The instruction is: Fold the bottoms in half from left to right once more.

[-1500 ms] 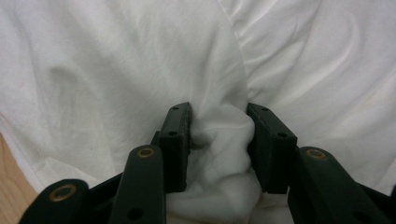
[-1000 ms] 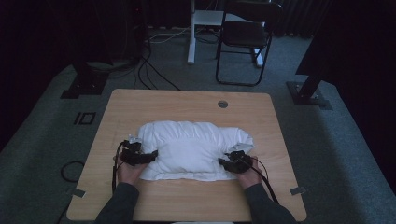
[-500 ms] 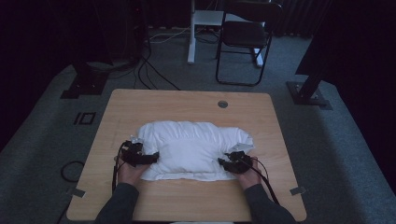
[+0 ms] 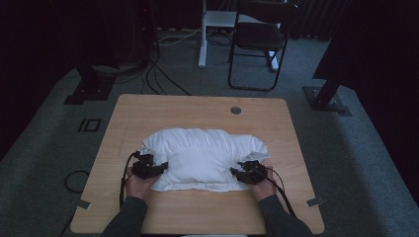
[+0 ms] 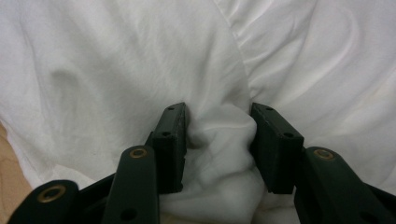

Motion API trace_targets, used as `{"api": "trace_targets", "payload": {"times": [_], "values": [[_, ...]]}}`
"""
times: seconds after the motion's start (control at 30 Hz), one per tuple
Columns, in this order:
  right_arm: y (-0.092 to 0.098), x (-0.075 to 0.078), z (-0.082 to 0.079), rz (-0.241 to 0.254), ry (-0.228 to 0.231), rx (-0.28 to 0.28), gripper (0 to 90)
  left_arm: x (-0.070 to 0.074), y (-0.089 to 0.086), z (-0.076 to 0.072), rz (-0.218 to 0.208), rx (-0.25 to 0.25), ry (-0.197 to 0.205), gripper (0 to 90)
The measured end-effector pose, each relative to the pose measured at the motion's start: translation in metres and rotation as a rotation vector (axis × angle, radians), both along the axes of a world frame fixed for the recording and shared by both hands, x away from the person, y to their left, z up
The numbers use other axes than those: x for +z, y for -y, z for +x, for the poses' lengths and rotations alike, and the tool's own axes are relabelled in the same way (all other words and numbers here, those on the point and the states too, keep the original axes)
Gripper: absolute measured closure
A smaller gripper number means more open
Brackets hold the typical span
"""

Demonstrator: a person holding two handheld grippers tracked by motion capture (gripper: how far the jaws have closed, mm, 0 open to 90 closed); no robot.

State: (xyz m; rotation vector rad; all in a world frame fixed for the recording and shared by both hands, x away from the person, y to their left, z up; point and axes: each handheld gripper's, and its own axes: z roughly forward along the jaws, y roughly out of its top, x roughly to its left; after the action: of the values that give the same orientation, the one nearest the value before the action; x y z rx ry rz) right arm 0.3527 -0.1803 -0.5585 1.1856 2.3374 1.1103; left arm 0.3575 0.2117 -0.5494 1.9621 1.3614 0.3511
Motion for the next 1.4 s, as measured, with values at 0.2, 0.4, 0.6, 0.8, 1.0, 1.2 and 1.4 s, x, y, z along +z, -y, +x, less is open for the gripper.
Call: {"api": "trace_targets", "payload": {"times": [0.2,0.4,0.6,0.8,1.0,1.2,1.4], "values": [[0.002,0.011,0.000,0.000,0.006,0.018,51.3,0.002,-0.004,0.000,-0.052,-0.011,0.001,75.8],[-0.007,0.055,0.003,0.074,0.121,0.013,44.9,0.015,-0.007,-0.001,-0.066,0.007,0.059,76.2],[-0.049,0.064,0.018,0.053,0.138,0.072,40.5,0.034,-0.008,0.000,-0.074,0.010,0.124,76.6],[-0.076,0.034,0.034,0.005,0.054,0.096,41.3,0.053,-0.009,0.001,-0.077,0.004,0.180,77.2],[-0.091,0.016,0.032,-0.083,0.061,0.113,43.9,0.071,-0.003,0.000,-0.089,-0.022,0.230,77.7],[-0.099,0.013,0.032,-0.079,0.075,0.115,45.6,0.088,0.007,0.002,-0.091,-0.049,0.268,78.0],[-0.107,0.011,0.033,-0.056,0.083,0.123,45.9,0.103,0.018,0.004,-0.094,-0.078,0.307,78.3]]}}
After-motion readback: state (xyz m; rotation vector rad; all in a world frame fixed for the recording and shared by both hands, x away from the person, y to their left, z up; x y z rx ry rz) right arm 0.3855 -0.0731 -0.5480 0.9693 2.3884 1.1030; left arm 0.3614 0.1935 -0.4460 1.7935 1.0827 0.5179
